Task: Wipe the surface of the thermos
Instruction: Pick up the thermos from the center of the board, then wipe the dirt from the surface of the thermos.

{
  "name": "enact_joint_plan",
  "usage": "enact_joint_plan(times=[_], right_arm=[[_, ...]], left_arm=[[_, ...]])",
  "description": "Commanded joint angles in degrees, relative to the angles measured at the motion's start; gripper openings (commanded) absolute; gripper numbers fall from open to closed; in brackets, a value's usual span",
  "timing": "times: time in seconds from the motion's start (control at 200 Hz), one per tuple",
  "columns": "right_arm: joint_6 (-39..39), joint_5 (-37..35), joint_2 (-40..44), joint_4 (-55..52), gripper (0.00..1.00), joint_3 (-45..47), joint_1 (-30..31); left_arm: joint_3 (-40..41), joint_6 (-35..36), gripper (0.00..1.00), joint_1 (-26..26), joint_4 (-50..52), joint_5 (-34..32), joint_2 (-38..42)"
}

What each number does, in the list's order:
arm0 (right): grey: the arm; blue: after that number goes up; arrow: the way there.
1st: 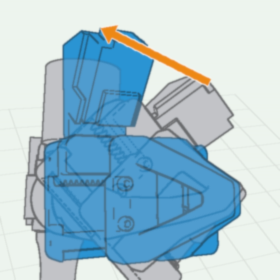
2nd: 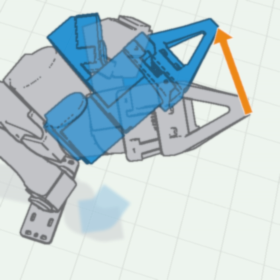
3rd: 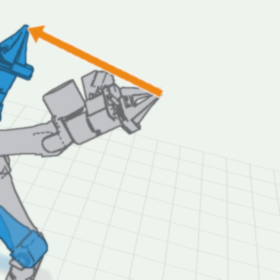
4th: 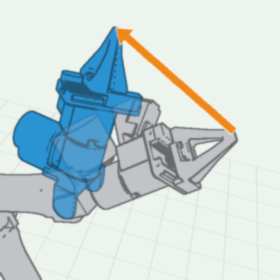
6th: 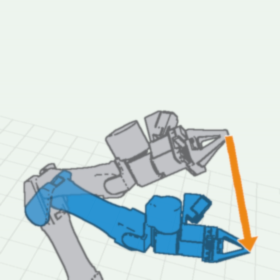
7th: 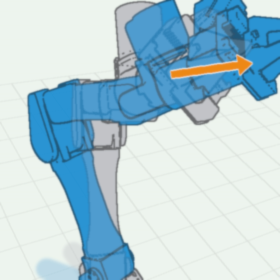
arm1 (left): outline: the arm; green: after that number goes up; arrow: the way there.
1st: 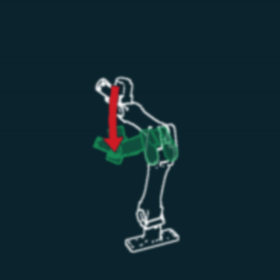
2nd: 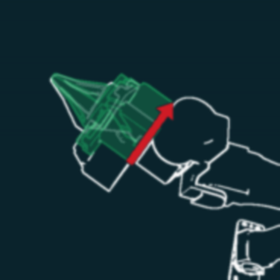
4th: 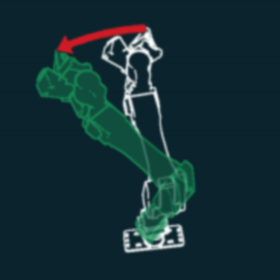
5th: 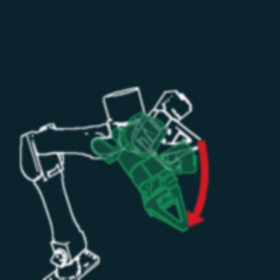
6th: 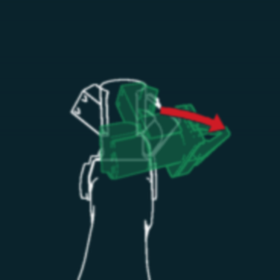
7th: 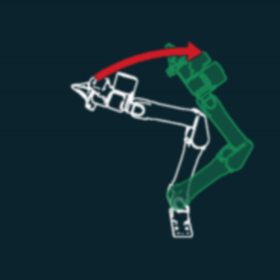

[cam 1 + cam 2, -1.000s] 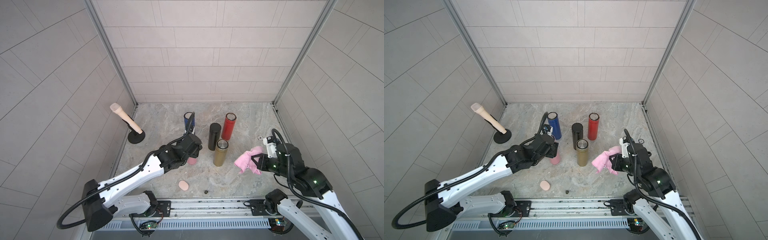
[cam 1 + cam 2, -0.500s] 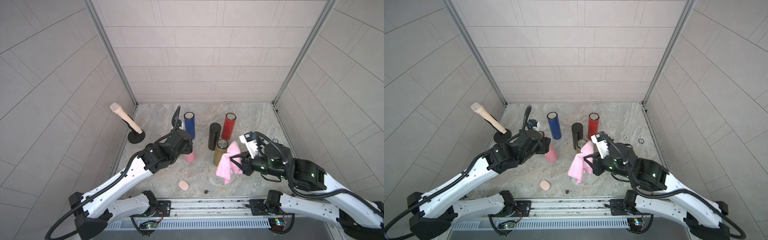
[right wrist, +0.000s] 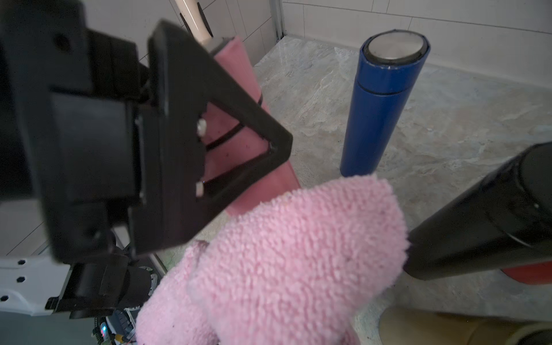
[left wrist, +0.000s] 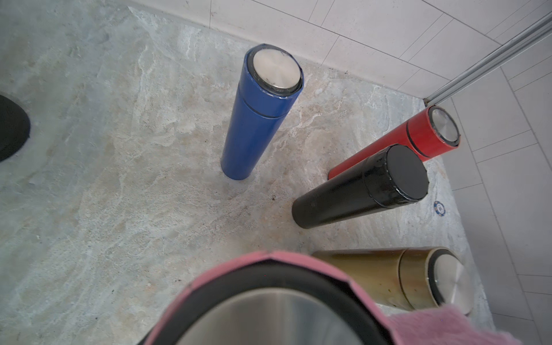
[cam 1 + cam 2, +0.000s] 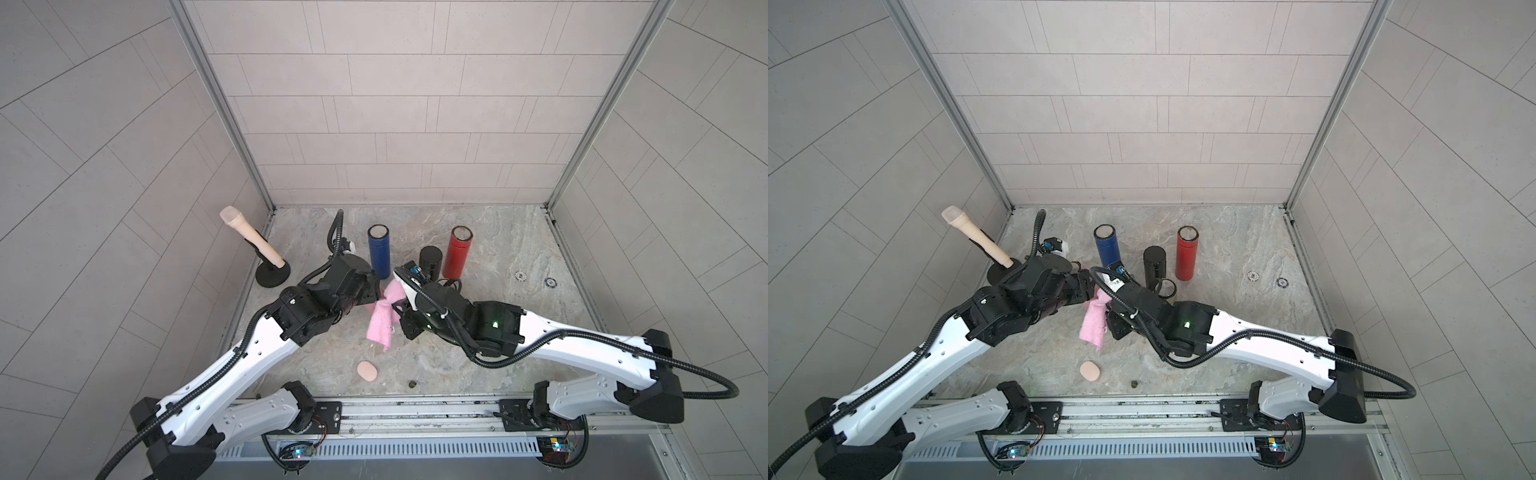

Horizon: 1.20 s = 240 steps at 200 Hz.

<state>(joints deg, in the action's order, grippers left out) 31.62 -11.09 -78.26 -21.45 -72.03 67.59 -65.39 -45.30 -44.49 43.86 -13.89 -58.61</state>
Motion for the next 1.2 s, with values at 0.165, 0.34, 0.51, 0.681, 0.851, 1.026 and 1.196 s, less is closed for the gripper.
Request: enact_joint_plan(times=[0.165, 0.34, 0.51, 0.681, 0.851, 1.026, 1.196], right_arm=[[-0.2, -5.0, -5.2, 6.7, 0.00, -1.6, 0.3], [3.9, -5.9, -4.9, 5.3, 0.00, 4.9, 0.3], [6.7, -5.5, -3.6, 5.3, 0.00, 10.6, 0.3], [5.4, -4.4, -5.0, 6.6, 0.00, 8.2, 0.3], [3.0, -2.2, -8.1, 8.7, 0.00, 1.0, 0.4], [2.5, 2.0, -11.5, 10.5, 0.00, -3.6, 0.4], [4.6, 3.0, -13.3, 7.6, 0.00, -0.5, 0.0]], left_arm=[[4.9, -9.6, 0.00, 2.3, -7.8, 3.5, 6.7], [5.2, -9.2, 0.00, 4.2, -6.2, 4.8, 8.5], [4.7, -8.3, 0.00, 5.4, -2.5, 3.5, 8.7], [6.6, -11.8, 0.00, 6.6, -2.6, 3.5, 8.6], [9.3, -15.7, 0.00, 7.1, -5.9, 4.8, 8.9], [9.5, -15.6, 0.00, 7.3, -6.2, 4.8, 8.7], [8.6, -10.3, 0.00, 8.1, -5.1, 5.4, 8.7]])
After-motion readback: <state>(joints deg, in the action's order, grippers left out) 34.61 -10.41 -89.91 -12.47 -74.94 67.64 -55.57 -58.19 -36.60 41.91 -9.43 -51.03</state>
